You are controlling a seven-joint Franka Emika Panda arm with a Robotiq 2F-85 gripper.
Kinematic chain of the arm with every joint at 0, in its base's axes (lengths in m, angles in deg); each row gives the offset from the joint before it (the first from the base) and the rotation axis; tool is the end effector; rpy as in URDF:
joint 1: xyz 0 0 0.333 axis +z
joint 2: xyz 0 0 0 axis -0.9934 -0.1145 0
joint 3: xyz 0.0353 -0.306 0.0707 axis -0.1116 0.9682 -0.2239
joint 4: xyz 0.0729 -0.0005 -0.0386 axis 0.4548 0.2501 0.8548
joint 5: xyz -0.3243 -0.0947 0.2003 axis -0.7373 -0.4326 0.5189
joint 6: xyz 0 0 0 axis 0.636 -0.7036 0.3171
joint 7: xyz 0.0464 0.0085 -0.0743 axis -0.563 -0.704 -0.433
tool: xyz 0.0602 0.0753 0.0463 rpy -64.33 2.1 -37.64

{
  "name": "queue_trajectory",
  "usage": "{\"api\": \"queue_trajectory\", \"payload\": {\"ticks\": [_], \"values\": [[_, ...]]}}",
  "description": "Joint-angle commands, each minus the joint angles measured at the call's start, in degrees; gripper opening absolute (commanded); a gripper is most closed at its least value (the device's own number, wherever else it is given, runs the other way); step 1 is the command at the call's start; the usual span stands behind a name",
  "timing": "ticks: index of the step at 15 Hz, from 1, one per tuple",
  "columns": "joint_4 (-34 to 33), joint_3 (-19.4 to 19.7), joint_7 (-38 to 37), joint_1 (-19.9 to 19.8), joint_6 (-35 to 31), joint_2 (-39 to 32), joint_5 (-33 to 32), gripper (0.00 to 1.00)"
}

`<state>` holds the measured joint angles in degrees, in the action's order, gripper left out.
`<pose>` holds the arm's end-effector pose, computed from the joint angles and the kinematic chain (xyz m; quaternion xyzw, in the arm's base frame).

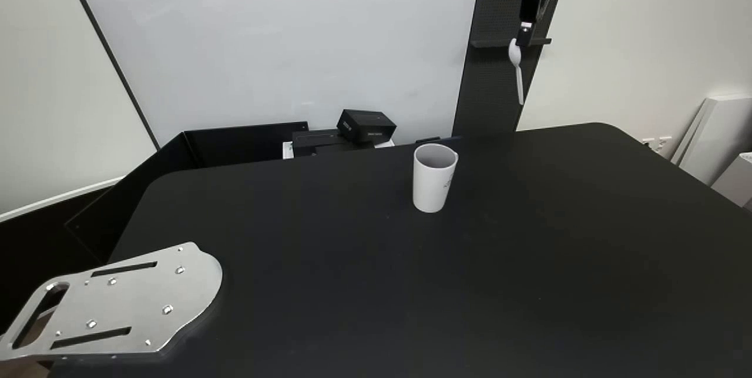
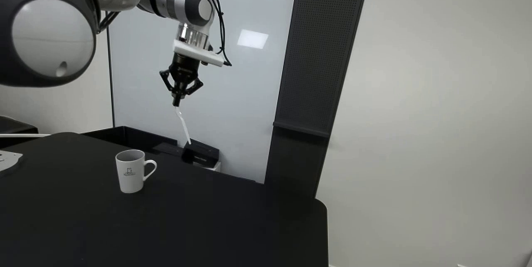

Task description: Remove the white spoon from the white mug

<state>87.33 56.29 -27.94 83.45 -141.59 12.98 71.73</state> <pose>0.7751 0.0357 0.3756 -0.9290 -0.3568 0.0333 0.0919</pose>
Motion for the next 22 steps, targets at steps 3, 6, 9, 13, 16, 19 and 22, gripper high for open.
{"api": "queue_trajectory", "payload": {"ticks": [3, 6, 9, 13, 16, 19, 22], "values": [[-4.39, 5.65, 0.05, -0.64, 1.05, -4.91, -7.91, 0.00], [0.40, 7.91, 0.93, -0.86, -2.74, -4.55, -10.21, 0.00], [0.50, 7.88, 1.51, -1.36, -4.49, -7.01, -10.38, 0.00], [-3.92, 7.31, 3.15, -2.65, -4.65, -12.34, -10.80, 0.00], [0.81, 8.27, 4.05, -3.34, -7.15, -11.70, -10.55, 0.00], [-4.08, 8.04, 4.96, -4.54, -4.96, -15.91, -11.27, 0.00], [-4.55, 8.22, 5.53, -5.01, -4.31, -16.94, -11.53, 0.00]]}}
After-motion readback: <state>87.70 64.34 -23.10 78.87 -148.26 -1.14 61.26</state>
